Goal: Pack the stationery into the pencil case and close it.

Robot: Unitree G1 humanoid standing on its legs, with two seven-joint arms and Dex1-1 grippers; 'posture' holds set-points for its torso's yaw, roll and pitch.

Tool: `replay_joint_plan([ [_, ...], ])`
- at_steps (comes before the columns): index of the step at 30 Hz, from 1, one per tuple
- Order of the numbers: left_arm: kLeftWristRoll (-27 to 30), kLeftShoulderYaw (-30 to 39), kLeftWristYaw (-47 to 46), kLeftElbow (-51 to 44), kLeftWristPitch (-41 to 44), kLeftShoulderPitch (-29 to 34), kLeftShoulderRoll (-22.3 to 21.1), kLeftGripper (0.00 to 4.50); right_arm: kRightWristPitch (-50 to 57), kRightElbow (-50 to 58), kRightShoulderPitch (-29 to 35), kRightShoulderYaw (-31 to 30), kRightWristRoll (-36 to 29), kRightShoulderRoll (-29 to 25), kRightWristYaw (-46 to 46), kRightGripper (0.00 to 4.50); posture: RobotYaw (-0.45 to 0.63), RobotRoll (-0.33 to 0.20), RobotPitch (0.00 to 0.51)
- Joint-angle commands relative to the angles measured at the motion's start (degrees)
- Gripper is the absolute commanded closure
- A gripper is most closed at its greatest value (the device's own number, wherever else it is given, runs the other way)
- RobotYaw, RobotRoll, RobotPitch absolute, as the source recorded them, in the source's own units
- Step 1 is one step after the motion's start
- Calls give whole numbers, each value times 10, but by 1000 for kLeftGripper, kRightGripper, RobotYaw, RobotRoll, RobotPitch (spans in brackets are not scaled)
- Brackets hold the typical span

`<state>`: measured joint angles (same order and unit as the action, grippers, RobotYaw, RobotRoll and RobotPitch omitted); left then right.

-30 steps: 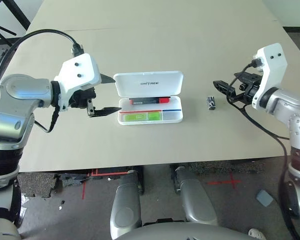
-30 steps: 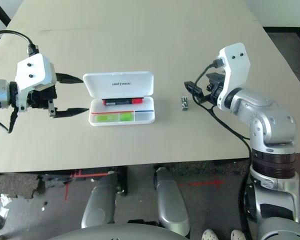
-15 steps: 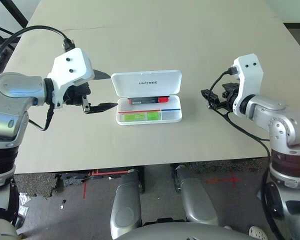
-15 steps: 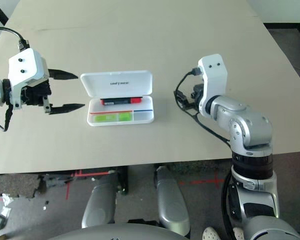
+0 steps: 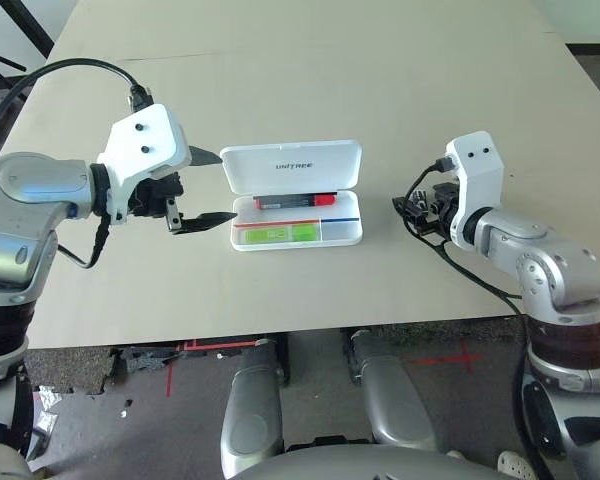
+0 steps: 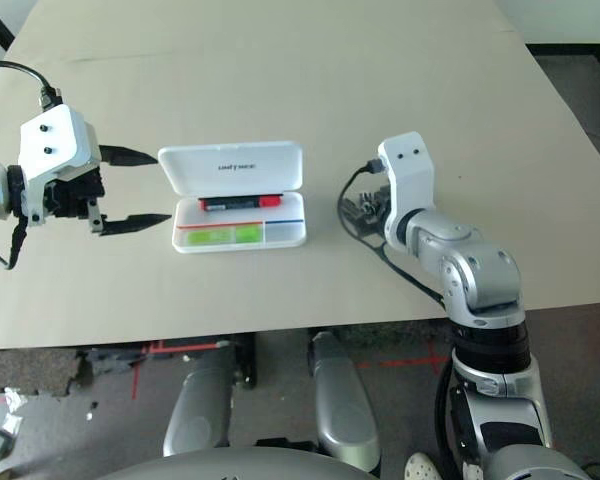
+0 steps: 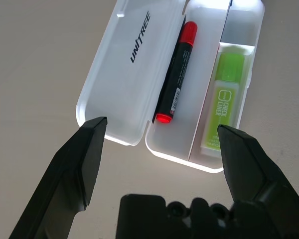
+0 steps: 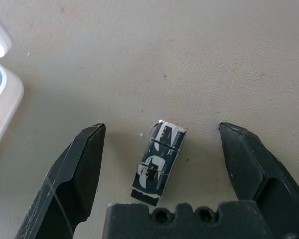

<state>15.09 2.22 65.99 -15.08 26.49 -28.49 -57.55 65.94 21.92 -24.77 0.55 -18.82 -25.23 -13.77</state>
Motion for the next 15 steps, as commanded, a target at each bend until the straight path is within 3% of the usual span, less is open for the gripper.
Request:
replay_joint_plan([
  [1, 5, 4, -2, -13, 3, 10, -10, 16, 43, 2, 26, -42, -18, -7, -32, 0, -84, 0, 317],
  [2, 5, 4, -2, -12, 3, 11, -9, 16, 44, 3, 28, -45, -17, -10, -34, 0, -84, 0, 318],
  [5, 6, 4, -2, -13, 3, 12, -10, 0, 43, 3, 31, -49, -14, -18, -37, 593, -79, 0, 327],
  [15, 11, 22, -8, -27, 7, 39, -19, 0, 11, -15, 13, -61, -4, -74, -85, 4057, -44, 0, 317],
])
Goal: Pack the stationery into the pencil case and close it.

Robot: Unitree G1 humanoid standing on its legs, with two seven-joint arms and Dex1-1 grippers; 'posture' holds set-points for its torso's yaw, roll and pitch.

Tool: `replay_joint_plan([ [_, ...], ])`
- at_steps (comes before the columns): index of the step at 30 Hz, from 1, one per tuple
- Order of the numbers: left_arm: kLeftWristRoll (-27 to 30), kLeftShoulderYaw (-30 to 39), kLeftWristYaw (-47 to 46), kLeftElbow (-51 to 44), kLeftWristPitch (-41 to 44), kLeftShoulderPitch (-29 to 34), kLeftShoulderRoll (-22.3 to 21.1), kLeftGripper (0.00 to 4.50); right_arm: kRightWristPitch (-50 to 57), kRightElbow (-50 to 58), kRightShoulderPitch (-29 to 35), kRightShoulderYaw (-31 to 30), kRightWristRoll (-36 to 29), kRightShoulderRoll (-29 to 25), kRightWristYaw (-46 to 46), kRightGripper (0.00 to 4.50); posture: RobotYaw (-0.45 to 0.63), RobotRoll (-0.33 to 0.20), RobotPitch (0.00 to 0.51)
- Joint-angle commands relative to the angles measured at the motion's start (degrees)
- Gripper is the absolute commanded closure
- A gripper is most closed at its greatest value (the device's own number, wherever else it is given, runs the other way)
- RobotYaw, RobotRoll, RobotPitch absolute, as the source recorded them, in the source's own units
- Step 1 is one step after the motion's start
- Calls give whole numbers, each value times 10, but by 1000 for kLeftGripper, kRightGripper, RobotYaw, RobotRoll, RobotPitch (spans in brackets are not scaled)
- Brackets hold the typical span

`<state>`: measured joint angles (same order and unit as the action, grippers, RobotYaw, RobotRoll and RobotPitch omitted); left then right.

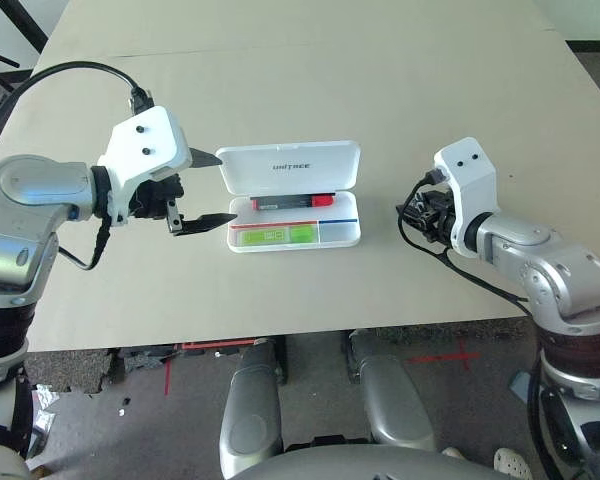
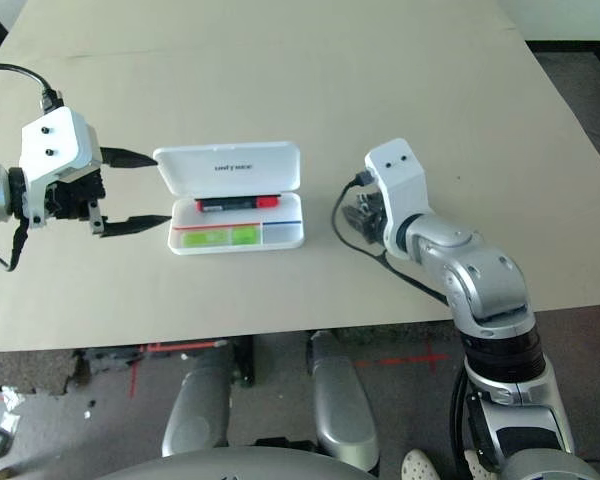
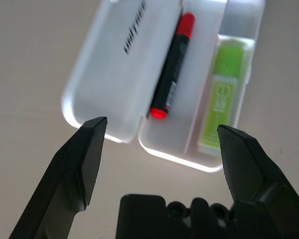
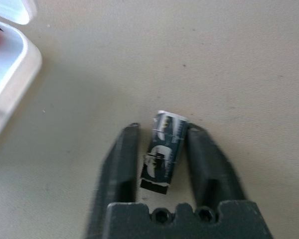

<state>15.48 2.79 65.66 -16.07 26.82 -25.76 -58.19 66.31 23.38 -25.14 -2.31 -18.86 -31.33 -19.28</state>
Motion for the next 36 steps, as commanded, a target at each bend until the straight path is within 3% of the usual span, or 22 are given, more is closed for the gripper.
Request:
replay_joint_plan([
  [1, 7, 19, -5, -19, 4, 16, -14, 0, -10, -38, 9, -36, -2, -30, -48, 4143, -39, 0, 314],
  [8, 10, 31, -16, -30, 6, 32, -18, 0, -132, -86, -30, -58, 7, -93, -157, 4143, -19, 0, 304],
  [16, 13, 58, -27, -53, 12, 69, -24, 0, -282, -97, -47, -61, -17, -119, -332, 4143, 25, 0, 284],
  [27, 13, 84, -43, -68, 17, 99, -29, 0, -367, -119, -90, -114, -8, -73, -431, 4143, 68, 0, 278],
  [36, 16, 98, -58, -87, 28, 120, -30, 0, -435, -186, -130, -177, 58, -49, -469, 4143, 106, 0, 277],
])
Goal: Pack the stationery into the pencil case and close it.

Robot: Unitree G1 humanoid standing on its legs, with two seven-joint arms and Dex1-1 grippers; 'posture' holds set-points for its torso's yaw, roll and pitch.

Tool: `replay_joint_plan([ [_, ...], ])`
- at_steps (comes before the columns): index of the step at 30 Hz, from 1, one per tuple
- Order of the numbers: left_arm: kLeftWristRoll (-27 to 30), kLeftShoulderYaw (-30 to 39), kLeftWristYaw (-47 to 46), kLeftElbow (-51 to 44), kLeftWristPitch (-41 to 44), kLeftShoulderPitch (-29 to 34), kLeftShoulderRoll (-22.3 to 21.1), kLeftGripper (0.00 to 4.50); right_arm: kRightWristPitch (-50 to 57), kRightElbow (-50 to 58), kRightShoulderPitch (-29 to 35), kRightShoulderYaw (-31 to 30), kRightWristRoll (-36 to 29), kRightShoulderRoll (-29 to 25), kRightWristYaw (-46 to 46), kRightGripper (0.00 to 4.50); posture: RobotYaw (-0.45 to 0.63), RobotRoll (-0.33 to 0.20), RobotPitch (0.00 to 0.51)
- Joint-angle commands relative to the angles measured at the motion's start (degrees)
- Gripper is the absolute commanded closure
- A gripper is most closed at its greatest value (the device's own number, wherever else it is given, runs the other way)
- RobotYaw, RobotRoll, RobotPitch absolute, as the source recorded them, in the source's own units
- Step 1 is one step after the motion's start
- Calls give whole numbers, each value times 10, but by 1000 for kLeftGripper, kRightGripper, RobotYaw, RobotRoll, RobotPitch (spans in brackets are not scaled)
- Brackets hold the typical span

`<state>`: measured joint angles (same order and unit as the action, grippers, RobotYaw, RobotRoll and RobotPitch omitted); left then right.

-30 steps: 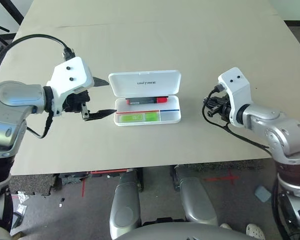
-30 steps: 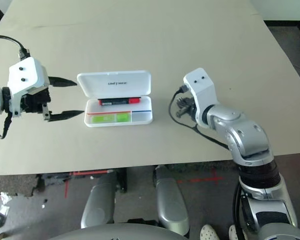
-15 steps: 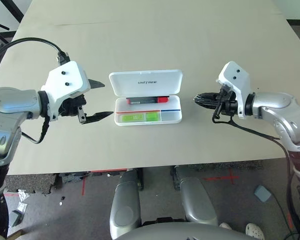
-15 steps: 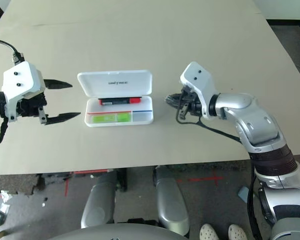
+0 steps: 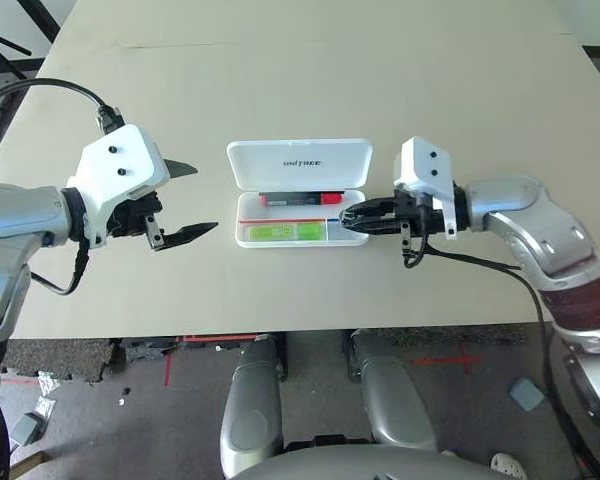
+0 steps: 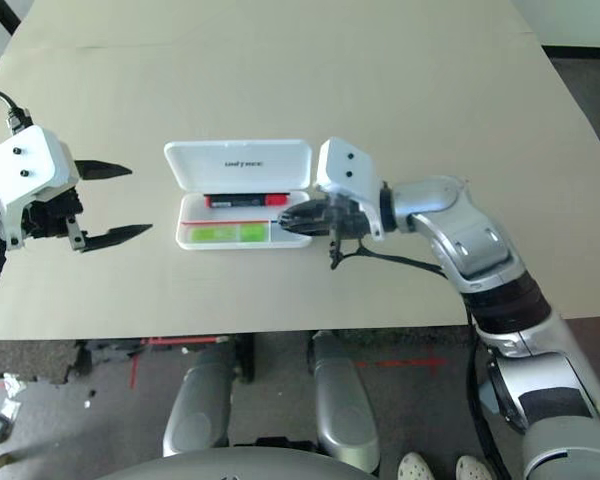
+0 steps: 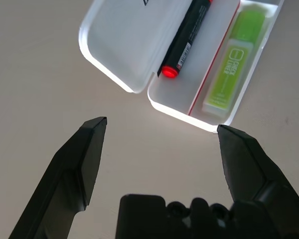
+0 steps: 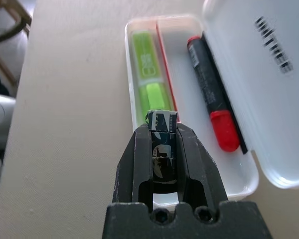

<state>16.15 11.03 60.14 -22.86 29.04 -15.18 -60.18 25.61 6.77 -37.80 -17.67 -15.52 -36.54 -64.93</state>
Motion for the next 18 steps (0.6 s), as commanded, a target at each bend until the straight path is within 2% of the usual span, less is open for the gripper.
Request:
replay_joint_plan([
  [1, 9, 18, -4, -21, 7, 17, -10, 0, -36, -27, -5, -26, 31, 4, -16, 4143, 110, 0, 277],
  [11, 11, 23, -16, -33, 15, 30, -10, 0, -77, -64, -18, -34, 73, 21, -34, 4143, 118, 0, 276],
  [15, 7, 22, -19, -26, 8, 38, -10, 0, -72, -64, -26, -26, 71, 30, -35, 2761, 110, 0, 275],
  [18, 6, 20, -19, -16, 6, 35, -10, 0, -31, -50, -30, -8, 40, 33, -44, 1620, 101, 0, 283],
])
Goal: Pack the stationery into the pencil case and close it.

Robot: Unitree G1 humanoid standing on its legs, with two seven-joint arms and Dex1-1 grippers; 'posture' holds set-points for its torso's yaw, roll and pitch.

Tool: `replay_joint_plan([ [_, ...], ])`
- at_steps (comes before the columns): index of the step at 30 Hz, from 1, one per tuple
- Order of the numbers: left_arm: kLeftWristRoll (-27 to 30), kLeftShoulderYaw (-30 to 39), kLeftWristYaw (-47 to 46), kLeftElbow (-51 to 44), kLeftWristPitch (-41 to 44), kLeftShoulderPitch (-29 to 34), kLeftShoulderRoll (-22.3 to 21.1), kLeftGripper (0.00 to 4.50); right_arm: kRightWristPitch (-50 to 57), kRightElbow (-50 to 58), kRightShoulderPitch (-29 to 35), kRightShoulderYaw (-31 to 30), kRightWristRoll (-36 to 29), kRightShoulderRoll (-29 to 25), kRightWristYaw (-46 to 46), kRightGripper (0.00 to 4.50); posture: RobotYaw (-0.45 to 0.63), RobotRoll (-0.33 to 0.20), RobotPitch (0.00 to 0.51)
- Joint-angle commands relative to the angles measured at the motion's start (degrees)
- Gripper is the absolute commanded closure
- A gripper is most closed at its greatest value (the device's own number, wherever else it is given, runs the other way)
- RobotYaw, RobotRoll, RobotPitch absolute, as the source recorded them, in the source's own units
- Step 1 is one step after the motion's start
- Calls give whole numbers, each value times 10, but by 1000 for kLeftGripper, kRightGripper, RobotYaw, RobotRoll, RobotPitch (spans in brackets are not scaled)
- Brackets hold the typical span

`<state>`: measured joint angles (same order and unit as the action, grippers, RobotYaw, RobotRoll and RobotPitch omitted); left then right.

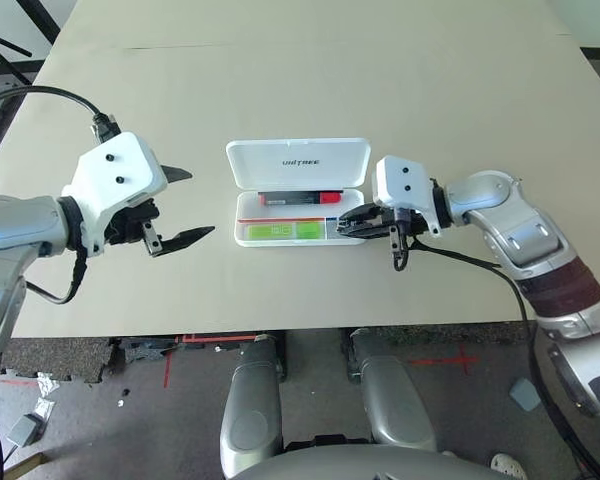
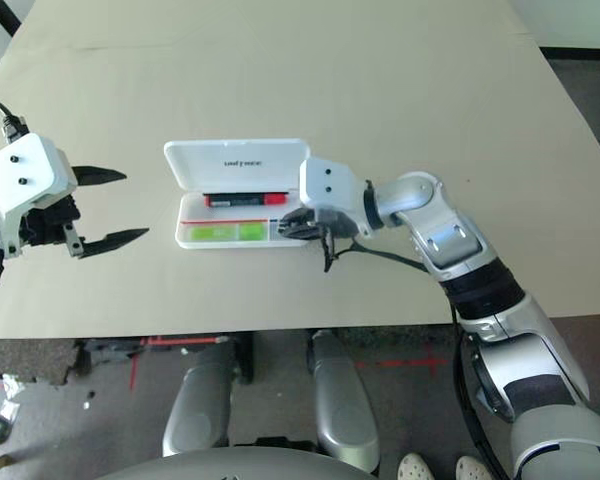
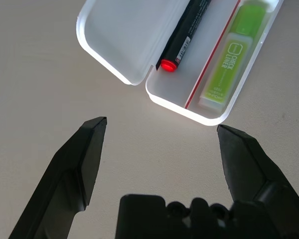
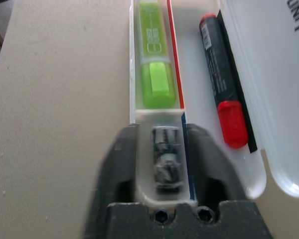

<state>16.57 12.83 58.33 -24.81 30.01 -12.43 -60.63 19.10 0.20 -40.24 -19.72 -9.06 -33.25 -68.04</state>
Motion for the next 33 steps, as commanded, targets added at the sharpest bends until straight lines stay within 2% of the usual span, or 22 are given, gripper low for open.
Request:
replay_joint_plan([
  [1, 1, 1, -1, 7, -5, 8, -5, 0, 54, 22, -7, 22, -41, -1, -16, 1255, 101, 0, 281],
  [4, -3, -4, -1, 25, -14, 6, -2, 0, 117, 38, -12, 64, -93, -16, -25, 109, 95, 0, 273],
  [7, -8, -15, -1, 52, -30, -4, 2, 0, 165, 44, -11, 98, -130, -54, -45, 14, 84, 0, 267],
  [8, -12, -21, -3, 66, -40, -11, 8, 0, 186, 44, -7, 104, -138, -81, -60, 14, 82, 0, 265],
  [10, -15, -30, -11, 98, -63, -24, 29, 0, 215, 49, 11, 122, -160, -139, -93, 14, 74, 0, 256],
  [13, -24, -43, -18, 147, -96, -40, 53, 0, 231, 53, 30, 158, -184, -182, -99, 14, 53, 0, 244],
  [16, -46, -63, -33, 203, -125, -65, 75, 642, 240, 59, 43, 179, -193, -196, -87, 0, 35, 0, 240],
  [26, -130, -135, -109, 391, -205, -202, 169, 4482, 253, 92, 67, 174, -200, -195, -58, 0, -1, 0, 239],
  [33, -149, -151, -139, 476, -253, -257, 230, 4482, 260, 105, 72, 168, -200, -193, -48, 0, -22, 0, 238],
])
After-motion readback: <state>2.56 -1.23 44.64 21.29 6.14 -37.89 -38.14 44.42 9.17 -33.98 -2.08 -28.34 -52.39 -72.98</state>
